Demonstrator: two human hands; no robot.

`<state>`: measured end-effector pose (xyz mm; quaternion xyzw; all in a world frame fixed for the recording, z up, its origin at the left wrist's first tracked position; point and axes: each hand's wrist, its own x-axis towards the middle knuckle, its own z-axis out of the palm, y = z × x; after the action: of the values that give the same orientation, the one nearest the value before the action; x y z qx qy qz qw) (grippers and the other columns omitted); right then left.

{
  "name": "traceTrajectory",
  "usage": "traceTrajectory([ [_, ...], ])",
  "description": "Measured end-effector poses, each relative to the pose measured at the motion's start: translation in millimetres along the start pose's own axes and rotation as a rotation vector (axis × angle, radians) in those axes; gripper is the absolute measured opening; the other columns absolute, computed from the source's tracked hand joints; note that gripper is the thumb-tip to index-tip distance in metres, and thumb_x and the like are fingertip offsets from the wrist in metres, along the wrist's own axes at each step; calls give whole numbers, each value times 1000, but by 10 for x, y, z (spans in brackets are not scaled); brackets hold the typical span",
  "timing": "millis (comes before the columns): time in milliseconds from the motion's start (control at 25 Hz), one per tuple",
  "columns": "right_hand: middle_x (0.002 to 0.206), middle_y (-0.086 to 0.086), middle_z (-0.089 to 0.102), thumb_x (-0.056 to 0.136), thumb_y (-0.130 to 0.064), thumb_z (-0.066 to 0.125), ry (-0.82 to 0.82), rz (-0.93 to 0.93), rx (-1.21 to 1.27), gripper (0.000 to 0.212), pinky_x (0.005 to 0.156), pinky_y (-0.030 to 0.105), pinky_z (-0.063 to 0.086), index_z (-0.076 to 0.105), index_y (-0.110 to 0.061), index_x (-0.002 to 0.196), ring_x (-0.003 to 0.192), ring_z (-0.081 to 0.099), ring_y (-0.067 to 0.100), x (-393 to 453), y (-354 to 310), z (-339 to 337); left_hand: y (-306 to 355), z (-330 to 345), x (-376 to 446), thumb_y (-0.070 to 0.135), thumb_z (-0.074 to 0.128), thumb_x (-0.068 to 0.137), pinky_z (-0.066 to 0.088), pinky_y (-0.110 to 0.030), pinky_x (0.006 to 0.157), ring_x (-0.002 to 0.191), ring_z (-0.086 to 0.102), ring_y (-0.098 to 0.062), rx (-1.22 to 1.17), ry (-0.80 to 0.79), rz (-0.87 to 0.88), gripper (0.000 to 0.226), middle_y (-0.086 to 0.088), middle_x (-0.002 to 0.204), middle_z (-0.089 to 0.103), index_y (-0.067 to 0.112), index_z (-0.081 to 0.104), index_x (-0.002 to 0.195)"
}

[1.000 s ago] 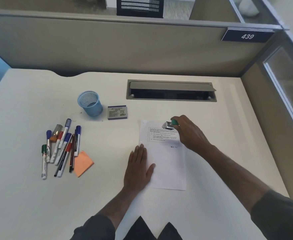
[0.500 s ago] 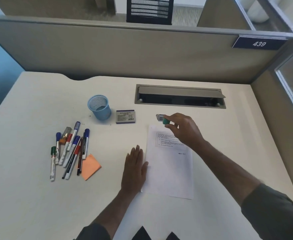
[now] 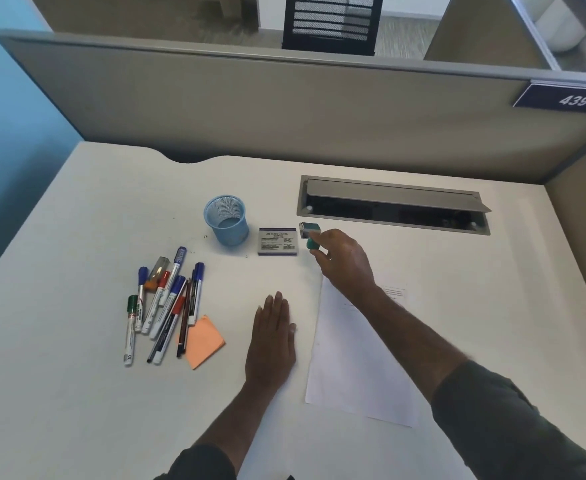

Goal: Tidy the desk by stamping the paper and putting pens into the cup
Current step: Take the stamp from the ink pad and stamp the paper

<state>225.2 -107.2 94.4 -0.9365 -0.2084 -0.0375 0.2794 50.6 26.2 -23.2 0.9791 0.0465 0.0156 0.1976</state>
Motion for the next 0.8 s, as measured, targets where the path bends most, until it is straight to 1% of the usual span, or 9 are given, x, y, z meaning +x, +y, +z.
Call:
traceTrajectory([
  [80,116,6,68,91,-21,67,-6,-15,-28,31,74,38,59,65,-18,122,96,64,23,20,-63,185,10,-8,-4,27,33,108,24,-46,123,155,12,-25,-2,-1,-6,53,-9,166,19,6,28,156],
  [160,115,10,67,90,-19,68,4,-48,-64,31,74,41,60,65,-15,121,95,65,28,21,-82,355,22,-10,3,27,34,107,25,-46,123,155,13,-24,-16,7,-10,53,-9,166,20,5,28,155],
  [320,108,12,69,83,-14,76,67,-138,-172,34,67,39,60,66,-11,115,83,66,30,48,-23,681,9,14,-14,25,37,106,27,-46,122,154,16,-25,-29,30,10,52,-9,165,23,5,31,154],
  [400,106,12,69,80,-12,77,91,-162,-222,37,64,38,59,66,-10,115,79,65,30,85,14,805,6,23,1,24,37,106,27,-46,122,154,16,-25,-28,47,7,52,-9,165,23,5,32,154],
  [520,103,12,69,80,-10,76,141,-169,-264,34,60,35,55,67,-8,113,73,63,29,113,52,916,19,42,-8,23,38,105,26,-45,122,154,15,-24,-21,52,9,53,-8,165,22,6,32,154],
  [680,99,12,68,82,-10,74,163,-177,-293,29,58,34,50,68,-7,110,70,62,28,133,71,1018,11,44,-18,22,42,104,27,-45,121,154,18,-24,-22,65,7,53,-8,165,24,6,33,154],
  [800,100,12,68,82,-9,74,147,-168,-298,29,57,35,51,67,-7,110,69,61,28,150,75,1046,14,38,-15,22,42,104,27,-44,121,154,17,-24,-27,61,-1,53,-7,165,23,7,33,154],
])
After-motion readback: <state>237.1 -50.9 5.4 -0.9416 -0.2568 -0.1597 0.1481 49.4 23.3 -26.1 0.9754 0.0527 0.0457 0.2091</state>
